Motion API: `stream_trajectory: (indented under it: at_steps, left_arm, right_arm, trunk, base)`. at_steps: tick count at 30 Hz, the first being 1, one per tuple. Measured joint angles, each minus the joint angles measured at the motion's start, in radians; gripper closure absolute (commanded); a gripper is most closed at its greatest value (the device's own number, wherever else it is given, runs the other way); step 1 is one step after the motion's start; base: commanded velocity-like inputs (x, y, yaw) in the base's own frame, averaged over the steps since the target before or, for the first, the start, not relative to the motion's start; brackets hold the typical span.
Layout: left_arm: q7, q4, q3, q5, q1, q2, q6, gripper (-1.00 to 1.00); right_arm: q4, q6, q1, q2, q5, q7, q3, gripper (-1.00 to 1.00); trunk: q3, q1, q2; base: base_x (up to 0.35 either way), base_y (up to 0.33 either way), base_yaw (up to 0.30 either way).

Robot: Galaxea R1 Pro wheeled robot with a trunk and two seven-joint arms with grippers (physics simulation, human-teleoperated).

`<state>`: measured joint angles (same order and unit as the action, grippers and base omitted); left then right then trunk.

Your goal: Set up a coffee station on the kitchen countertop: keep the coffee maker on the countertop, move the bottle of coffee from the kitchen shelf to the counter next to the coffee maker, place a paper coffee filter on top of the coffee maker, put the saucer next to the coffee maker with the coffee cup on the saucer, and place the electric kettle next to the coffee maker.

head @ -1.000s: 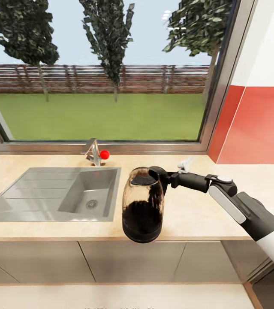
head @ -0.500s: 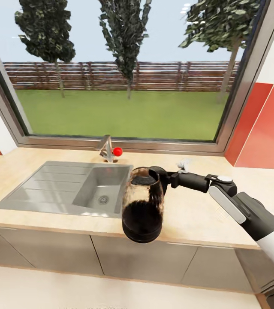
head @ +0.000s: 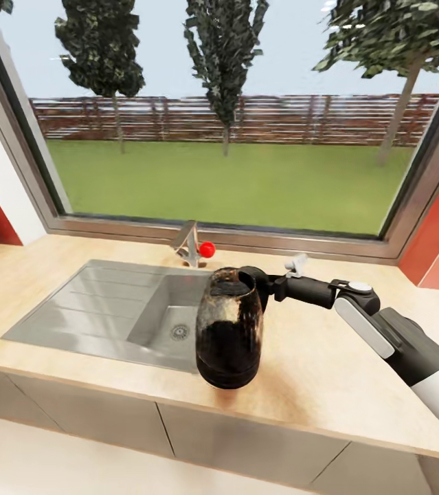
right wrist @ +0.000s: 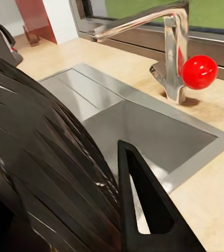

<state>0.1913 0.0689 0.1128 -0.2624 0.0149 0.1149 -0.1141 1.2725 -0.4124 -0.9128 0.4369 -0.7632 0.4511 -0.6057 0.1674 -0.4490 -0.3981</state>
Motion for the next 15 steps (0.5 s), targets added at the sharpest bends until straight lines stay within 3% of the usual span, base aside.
stream_trajectory:
  at_steps: [9, 15]
  left_arm:
    - [0.000, -0.001, -0.002, 0.000, 0.000, 0.000, 0.001, -1.00]
    - [0.000, -0.001, -0.003, 0.000, 0.000, 0.000, 0.000, -1.00]
  right_arm:
    - [0.001, 0.000, 0.000, 0.001, -0.002, 0.001, 0.000, 1.00]
    - [0.001, 0.000, 0.000, 0.002, -0.001, 0.001, 0.001, 1.00]
  trunk:
    - [0.000, 0.000, 0.000]
    - [0.000, -0.001, 0.000]
  base:
    - [0.236, 0.199, 0.002]
    - [0.000, 0.287, 0.062]
